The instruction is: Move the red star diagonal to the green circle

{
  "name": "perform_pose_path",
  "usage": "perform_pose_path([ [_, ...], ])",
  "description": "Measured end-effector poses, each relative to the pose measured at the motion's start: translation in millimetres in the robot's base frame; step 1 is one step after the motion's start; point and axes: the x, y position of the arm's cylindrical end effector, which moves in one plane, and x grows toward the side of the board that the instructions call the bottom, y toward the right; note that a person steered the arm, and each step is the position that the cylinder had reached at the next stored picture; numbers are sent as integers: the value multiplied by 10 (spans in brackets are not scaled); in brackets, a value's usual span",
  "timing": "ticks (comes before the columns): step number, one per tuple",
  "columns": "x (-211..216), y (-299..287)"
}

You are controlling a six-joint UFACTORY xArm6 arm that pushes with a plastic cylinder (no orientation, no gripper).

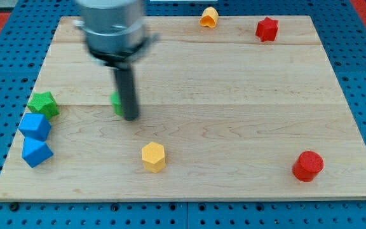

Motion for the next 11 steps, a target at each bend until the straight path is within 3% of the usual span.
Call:
perform_pose_path([
  [1, -273, -574],
  [2, -337, 263],
  [4, -1334, 3132],
  [5, -1959, 3933],
  [7, -2140, 2789],
  [8, -2296, 2923],
  [9, -2506, 2668],
  [11, -1245, 492],
])
